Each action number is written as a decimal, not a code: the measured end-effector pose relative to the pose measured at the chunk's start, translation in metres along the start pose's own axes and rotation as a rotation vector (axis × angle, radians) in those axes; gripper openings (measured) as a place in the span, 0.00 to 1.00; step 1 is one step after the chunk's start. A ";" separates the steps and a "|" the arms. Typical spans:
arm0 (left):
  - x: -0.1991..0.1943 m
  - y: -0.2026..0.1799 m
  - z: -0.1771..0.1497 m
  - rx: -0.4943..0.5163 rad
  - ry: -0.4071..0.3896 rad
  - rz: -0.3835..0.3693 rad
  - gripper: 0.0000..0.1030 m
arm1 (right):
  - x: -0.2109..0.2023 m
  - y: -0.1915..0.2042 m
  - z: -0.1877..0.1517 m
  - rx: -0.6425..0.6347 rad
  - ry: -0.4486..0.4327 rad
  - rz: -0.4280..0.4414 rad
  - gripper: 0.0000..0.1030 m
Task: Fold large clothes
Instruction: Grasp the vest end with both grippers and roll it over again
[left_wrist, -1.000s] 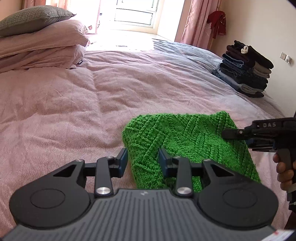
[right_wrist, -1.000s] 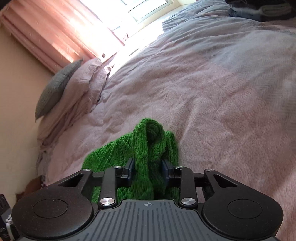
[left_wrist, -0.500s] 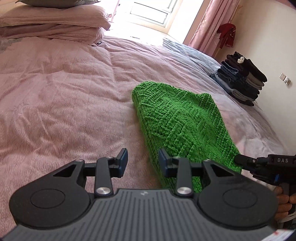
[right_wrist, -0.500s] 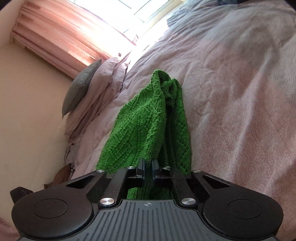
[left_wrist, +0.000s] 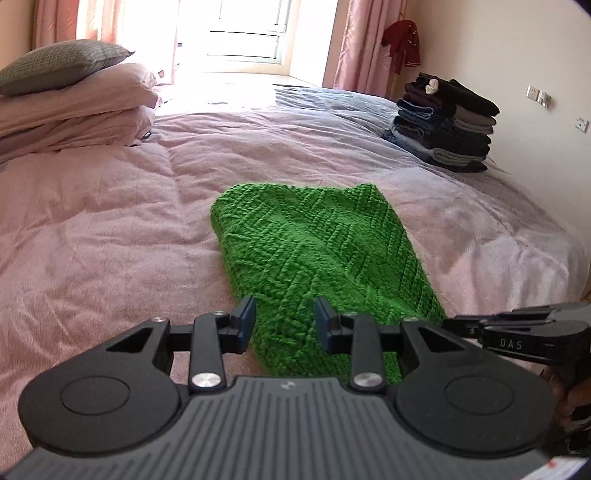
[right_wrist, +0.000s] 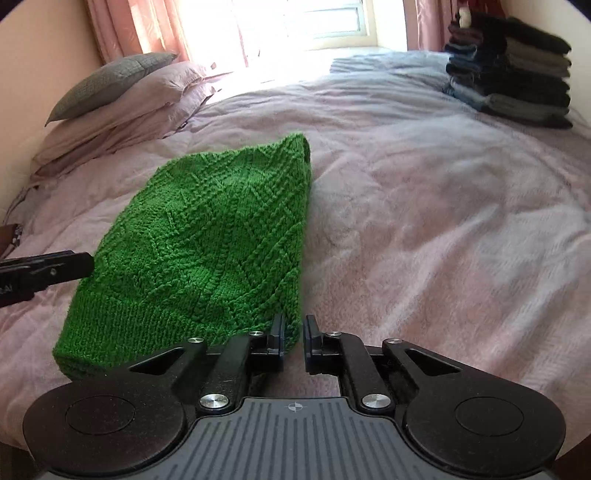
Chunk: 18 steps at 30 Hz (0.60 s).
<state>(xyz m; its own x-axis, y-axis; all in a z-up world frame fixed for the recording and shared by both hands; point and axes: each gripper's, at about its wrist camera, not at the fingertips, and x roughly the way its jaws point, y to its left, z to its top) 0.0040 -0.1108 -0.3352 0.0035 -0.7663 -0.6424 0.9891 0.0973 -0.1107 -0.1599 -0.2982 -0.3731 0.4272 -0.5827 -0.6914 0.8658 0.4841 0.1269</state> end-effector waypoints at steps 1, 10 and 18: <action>0.006 -0.005 -0.002 0.021 0.021 -0.001 0.25 | -0.007 0.005 -0.001 -0.005 -0.049 0.004 0.10; 0.035 -0.024 -0.032 0.124 0.077 0.093 0.26 | 0.031 0.016 -0.029 -0.012 0.059 0.125 0.11; 0.018 -0.031 -0.027 0.101 0.081 0.146 0.26 | 0.019 0.002 -0.026 0.040 0.080 0.170 0.12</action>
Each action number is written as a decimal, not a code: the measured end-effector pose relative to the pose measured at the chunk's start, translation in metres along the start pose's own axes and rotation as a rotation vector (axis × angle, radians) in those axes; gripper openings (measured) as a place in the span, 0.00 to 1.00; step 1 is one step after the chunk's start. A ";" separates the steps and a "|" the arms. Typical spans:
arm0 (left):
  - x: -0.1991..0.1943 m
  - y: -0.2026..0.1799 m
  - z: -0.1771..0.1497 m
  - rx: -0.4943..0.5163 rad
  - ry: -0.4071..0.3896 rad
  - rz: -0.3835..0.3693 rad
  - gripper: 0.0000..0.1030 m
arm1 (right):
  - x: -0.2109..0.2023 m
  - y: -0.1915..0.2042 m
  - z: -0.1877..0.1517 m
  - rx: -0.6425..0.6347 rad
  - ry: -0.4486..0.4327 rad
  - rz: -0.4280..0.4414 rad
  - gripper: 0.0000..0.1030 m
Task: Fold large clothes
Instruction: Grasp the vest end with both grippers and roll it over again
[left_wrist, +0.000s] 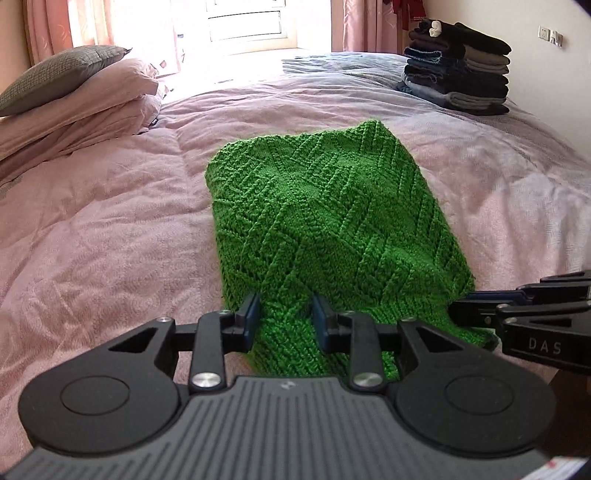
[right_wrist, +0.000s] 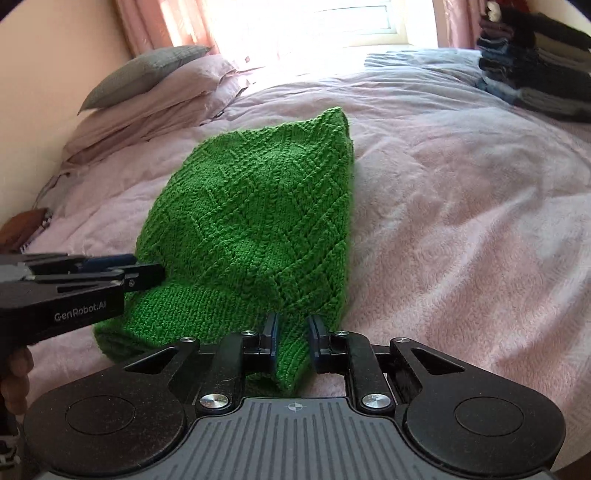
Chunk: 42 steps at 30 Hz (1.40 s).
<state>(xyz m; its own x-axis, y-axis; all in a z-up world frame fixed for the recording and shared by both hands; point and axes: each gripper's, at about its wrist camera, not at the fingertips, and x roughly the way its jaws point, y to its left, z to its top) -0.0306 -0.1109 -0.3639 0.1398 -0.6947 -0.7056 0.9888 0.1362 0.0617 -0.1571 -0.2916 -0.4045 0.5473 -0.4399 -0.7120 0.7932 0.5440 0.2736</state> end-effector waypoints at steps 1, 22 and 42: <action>-0.004 -0.001 0.000 -0.003 0.000 0.007 0.26 | -0.003 -0.002 0.000 0.014 -0.004 0.004 0.15; -0.009 0.069 -0.090 -1.050 -0.042 -0.402 0.59 | -0.093 -0.104 -0.044 0.374 -0.145 -0.065 0.40; -0.033 0.200 -0.019 -0.601 -0.097 -0.006 0.24 | -0.061 -0.102 -0.021 0.330 -0.102 0.042 0.40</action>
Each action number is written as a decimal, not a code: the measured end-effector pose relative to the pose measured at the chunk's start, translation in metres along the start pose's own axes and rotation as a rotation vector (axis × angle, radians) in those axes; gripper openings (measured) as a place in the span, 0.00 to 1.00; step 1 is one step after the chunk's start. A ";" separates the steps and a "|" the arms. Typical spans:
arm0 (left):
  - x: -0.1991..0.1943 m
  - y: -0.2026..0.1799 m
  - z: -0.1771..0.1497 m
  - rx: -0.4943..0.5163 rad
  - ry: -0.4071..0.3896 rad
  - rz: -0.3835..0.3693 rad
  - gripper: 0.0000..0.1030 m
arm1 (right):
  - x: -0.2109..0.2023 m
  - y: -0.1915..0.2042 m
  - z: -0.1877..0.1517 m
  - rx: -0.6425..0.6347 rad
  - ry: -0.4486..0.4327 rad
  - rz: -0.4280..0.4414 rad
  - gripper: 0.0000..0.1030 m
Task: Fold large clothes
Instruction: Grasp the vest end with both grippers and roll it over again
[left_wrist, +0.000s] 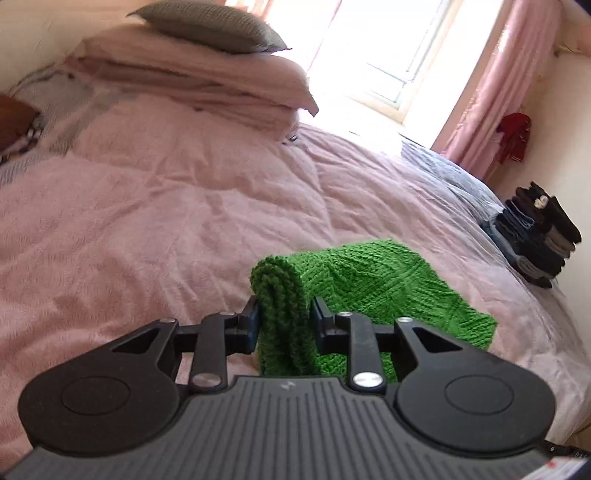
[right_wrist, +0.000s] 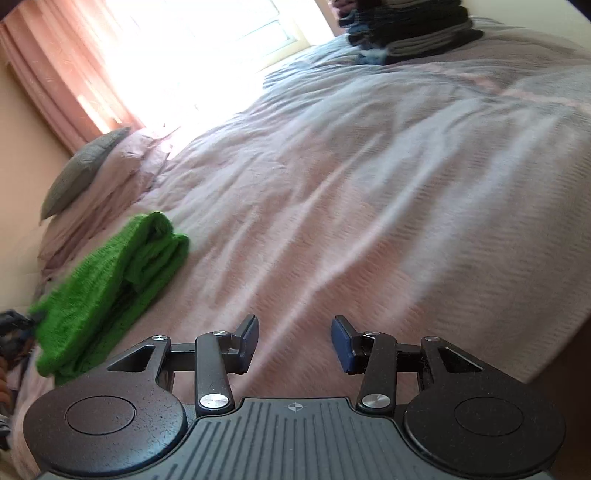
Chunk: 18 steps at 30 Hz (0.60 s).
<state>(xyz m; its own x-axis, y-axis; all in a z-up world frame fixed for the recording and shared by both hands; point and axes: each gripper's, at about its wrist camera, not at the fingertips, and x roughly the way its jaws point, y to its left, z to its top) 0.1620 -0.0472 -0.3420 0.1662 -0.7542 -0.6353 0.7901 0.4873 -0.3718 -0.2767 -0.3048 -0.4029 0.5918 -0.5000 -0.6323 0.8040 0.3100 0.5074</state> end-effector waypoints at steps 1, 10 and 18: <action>0.005 0.009 -0.006 -0.054 0.026 -0.017 0.26 | 0.006 0.002 0.007 0.009 0.005 0.023 0.40; -0.008 0.023 -0.083 -0.333 0.083 -0.177 0.63 | 0.056 0.022 0.028 0.017 0.049 0.059 0.41; -0.024 0.014 -0.048 -0.145 -0.007 -0.123 0.19 | 0.071 0.029 0.036 0.056 0.074 0.148 0.41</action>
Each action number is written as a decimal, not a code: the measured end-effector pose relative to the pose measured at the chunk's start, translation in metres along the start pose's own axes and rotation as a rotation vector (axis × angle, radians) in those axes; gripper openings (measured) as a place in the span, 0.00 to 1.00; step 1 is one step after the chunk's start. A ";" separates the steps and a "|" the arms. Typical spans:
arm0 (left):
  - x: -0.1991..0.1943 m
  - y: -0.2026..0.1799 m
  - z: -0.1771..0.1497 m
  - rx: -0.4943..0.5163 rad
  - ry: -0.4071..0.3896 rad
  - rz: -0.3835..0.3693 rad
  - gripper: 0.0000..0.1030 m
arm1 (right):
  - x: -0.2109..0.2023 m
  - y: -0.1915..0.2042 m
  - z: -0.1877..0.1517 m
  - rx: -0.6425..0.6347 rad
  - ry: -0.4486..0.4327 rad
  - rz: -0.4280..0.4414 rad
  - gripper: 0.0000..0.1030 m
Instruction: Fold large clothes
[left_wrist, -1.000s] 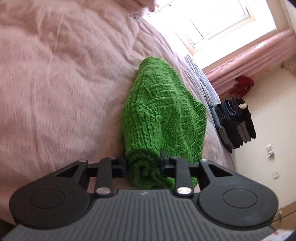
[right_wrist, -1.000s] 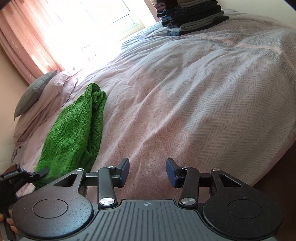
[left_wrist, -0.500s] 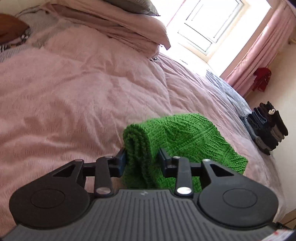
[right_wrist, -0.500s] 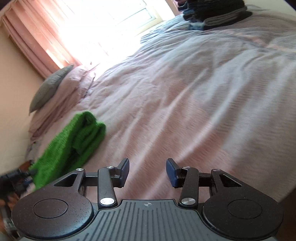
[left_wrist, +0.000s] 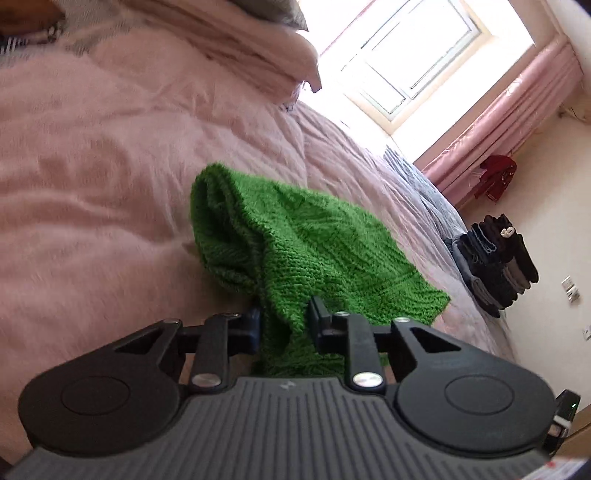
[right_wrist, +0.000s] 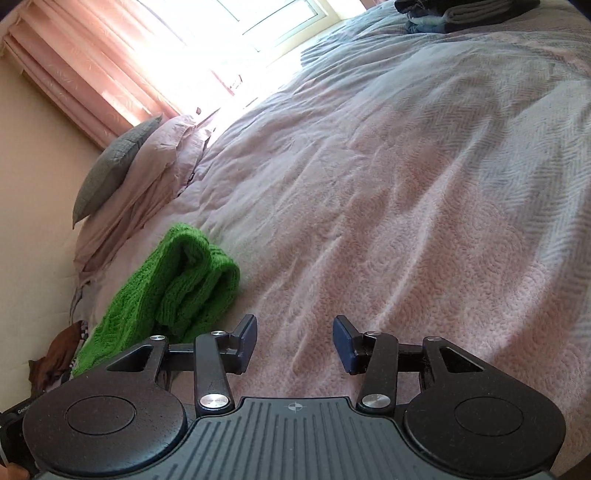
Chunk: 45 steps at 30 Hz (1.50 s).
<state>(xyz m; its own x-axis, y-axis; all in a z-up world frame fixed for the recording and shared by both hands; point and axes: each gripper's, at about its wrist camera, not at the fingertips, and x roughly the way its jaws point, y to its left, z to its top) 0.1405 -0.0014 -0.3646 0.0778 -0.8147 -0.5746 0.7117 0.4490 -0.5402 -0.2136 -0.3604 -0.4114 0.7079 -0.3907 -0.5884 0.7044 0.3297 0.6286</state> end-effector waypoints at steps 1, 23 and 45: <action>-0.010 0.001 0.009 0.050 -0.046 0.045 0.03 | 0.002 0.001 0.003 0.017 0.001 0.033 0.41; -0.017 0.002 -0.007 0.074 0.013 -0.051 0.11 | 0.079 0.032 0.043 0.106 0.058 0.250 0.06; 0.017 0.054 -0.019 -0.389 0.092 -0.116 0.40 | 0.130 0.008 0.044 0.208 0.232 0.286 0.34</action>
<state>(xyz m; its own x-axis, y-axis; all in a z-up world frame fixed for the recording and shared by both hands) 0.1673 0.0162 -0.4150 -0.0626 -0.8398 -0.5392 0.3940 0.4756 -0.7865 -0.1182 -0.4464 -0.4612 0.8831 -0.0971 -0.4591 0.4691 0.2073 0.8585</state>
